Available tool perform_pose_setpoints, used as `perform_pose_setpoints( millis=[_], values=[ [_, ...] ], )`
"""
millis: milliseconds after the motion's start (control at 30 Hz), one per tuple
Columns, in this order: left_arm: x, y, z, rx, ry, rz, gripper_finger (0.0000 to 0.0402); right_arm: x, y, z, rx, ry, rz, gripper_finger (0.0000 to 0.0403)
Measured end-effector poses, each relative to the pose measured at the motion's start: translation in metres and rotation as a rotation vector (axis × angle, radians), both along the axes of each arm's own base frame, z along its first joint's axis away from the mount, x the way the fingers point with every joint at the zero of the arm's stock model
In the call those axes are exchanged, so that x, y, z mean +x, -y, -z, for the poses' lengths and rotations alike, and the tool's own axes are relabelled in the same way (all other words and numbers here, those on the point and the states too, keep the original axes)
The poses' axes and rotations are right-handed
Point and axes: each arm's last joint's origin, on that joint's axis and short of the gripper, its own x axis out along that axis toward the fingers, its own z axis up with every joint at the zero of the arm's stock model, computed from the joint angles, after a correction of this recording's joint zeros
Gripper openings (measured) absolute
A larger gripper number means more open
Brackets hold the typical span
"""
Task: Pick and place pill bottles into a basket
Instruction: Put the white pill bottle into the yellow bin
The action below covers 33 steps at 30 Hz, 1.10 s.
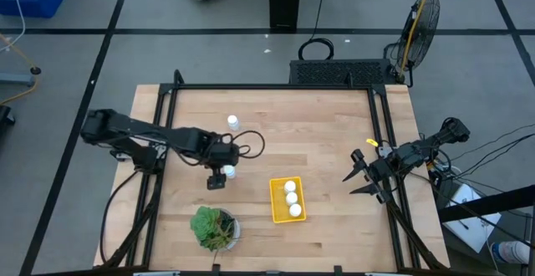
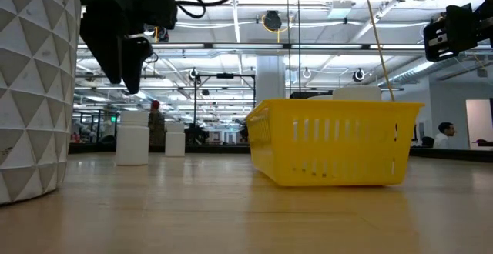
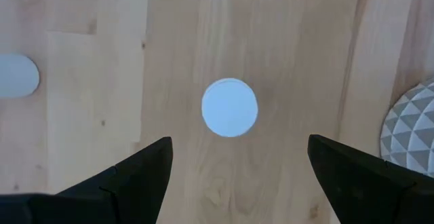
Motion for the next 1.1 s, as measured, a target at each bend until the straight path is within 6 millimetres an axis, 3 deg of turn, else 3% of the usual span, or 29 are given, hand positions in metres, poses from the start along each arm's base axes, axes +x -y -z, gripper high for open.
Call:
perform_pose_setpoints(
  millis=[867,1100],
  values=[
    [0.030,-0.001,0.037,-0.008,-0.076,0.040,0.0346,0.000,0.000,0.000,0.000,0.000,0.000,0.0194],
    [0.034,-0.005,0.037,-0.004,-0.045,0.033,0.0346,0.000,0.000,0.000,0.000,0.001,0.000,0.0194]
  ],
)
